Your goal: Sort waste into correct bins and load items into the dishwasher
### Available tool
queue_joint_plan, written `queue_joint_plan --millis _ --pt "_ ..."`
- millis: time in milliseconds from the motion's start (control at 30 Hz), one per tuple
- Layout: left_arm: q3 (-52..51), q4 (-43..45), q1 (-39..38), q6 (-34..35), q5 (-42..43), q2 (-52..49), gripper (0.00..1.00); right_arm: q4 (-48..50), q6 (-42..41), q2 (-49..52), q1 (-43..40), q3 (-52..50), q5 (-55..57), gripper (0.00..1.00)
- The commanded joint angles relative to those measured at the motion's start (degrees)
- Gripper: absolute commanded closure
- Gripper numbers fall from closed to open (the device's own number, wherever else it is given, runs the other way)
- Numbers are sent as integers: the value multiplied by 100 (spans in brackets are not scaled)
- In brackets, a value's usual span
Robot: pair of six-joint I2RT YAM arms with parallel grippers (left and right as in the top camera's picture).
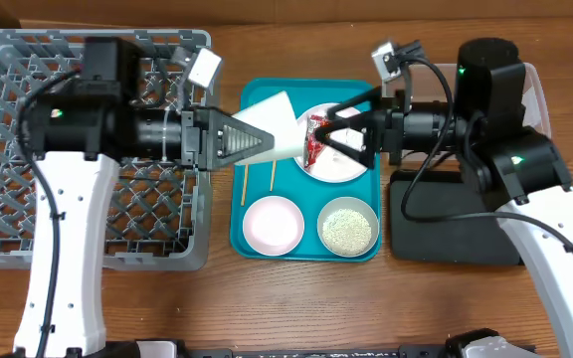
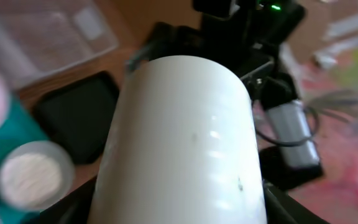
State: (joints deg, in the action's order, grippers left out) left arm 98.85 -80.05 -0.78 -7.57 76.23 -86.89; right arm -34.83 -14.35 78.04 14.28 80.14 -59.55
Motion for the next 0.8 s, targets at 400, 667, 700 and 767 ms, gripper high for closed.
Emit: queue_joint_plan --millis 400,667,700,767 --pt "-407 -1676 570 2634 -7466 942 47 -2367 240 -87 -160 72 2549 14" --pt "-2323 -570 719 3445 -8378 938 40 -2452 240 -87 -160 72 2546 14" --pt "-2544 -310 761 3442 -8201 933 40 -2455 240 -87 -160 72 2549 14" --pt "-2903 142 798 3436 -7893 933 41 -2465 238 -87 -160 72 2549 14"
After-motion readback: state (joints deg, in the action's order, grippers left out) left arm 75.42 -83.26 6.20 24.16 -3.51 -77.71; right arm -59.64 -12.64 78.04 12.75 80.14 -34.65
